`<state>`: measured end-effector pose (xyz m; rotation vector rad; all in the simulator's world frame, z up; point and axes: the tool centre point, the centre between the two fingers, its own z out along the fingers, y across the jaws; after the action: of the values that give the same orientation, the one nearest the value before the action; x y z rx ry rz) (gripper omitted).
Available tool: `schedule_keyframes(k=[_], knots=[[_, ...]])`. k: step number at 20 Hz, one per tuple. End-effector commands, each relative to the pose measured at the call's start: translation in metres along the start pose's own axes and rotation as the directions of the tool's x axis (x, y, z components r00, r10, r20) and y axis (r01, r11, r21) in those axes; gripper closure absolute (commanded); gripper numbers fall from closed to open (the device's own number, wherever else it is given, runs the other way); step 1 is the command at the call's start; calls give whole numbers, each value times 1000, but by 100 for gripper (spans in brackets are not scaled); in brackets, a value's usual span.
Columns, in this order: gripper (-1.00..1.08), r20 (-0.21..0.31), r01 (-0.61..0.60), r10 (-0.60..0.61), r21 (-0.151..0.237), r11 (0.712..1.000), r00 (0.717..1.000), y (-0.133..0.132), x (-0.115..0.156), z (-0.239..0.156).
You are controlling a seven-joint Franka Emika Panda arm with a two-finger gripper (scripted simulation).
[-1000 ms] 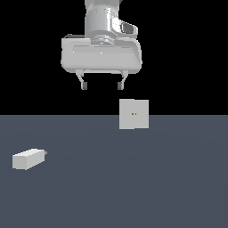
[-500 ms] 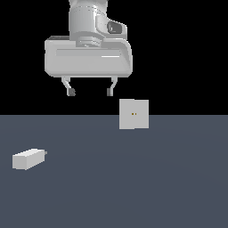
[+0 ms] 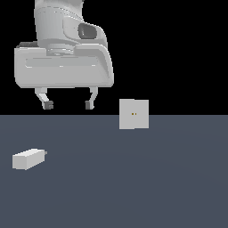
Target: Plug the charger into the wall socket.
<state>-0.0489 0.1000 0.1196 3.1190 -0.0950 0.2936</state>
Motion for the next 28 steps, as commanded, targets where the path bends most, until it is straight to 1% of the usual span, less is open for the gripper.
schedule_keyframes(k=[1,9,15,21,28], knots=[[-92,-21,-17,17,-1,1000,1000,-10,-7,7],[-92,-79,-61,61,-9,998,995,-37,-25,27],[-92,-111,-87,85,-14,996,990,-52,-33,39],[-92,-132,-104,101,-18,994,986,-62,-37,47],[-92,-140,-111,108,-19,994,984,-66,-39,51]])
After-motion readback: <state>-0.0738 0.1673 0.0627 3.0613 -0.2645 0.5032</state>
